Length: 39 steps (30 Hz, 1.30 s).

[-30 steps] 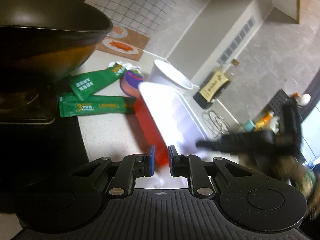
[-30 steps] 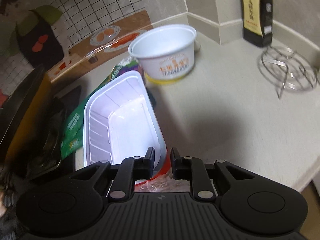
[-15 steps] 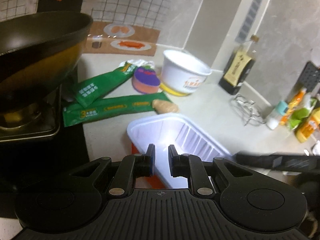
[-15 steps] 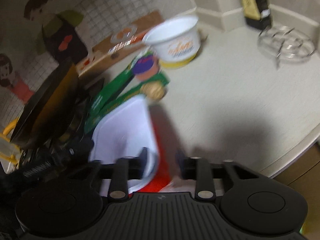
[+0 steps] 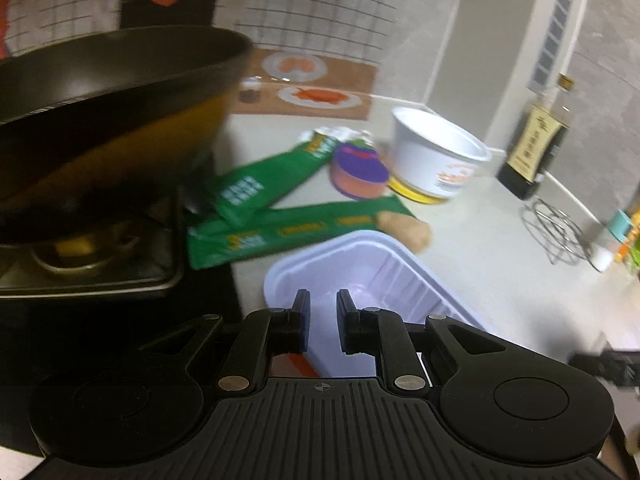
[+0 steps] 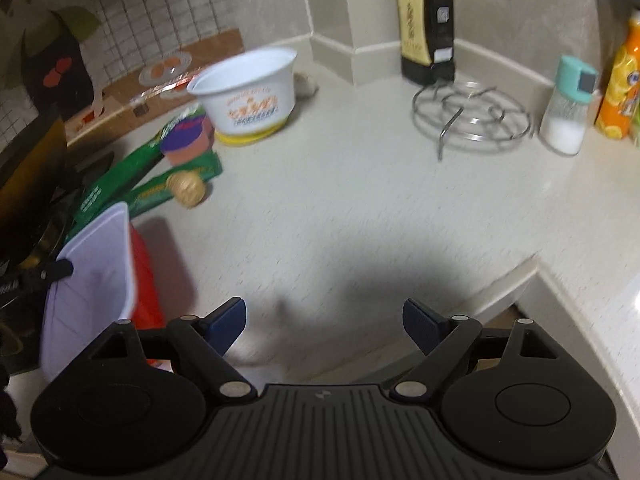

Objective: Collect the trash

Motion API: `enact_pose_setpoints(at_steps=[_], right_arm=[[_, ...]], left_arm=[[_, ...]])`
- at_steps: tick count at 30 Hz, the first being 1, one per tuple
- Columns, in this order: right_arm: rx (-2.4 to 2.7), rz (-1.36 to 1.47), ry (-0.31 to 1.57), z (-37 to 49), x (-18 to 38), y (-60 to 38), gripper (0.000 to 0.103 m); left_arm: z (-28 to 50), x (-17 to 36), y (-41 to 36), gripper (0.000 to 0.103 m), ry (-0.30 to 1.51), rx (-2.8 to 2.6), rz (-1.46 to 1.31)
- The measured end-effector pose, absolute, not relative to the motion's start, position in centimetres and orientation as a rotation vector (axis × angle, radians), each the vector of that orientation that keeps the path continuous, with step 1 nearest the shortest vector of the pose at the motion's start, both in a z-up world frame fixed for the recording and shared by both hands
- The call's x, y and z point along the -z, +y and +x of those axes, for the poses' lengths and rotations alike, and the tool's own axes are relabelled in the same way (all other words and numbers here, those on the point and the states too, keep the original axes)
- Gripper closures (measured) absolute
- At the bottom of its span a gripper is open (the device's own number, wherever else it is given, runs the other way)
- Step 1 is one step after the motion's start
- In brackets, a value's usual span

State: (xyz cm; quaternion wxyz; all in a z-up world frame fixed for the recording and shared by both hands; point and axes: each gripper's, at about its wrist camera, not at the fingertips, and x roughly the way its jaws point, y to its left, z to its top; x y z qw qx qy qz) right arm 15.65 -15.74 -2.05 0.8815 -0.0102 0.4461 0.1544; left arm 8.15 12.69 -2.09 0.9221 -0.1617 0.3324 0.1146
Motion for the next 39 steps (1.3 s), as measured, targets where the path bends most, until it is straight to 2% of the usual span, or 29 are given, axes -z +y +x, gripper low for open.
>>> enact_pose_setpoints(at_steps=[6,11,17,27,30,34,39], right_arm=[[-0.658,-0.005,0.960,12.4,1.0,-13.8,0.016],[-0.769,-0.106,1.005,10.5,2.6,-11.2,0.016],[-0.545,-0.396,0.901,10.7,4.8,-9.9,0.016],[-0.113,-0.410,0.762,18.4,4.6,-12.2,0.016],[-0.086,-0.316,0.733,19.4,2.5,-13.2,0.016],[-0.258,-0.053,0.763,18.6,0.3,-14.7,0.014],[-0.404,0.017,0.879,18.0,3.1,-13.2,0.012]], left_arm=[[7.8,1.9,13.8,0.086,0.673,-0.241,-0.358],[7.5,1.5,13.7,0.086,0.669,-0.213,-0.373],[6.6,0.9,13.5,0.086,0.651,-0.190,-0.381],[4.2,0.6,13.6,0.086,0.641,-0.179,-0.394],[3.7,0.6,13.9,0.086,0.632,-0.191,-0.401],[3.8,1.1,14.8,0.086,0.642,-0.216,-0.442],[4.4,1.7,15.5,0.086,0.659,-0.225,-0.476]])
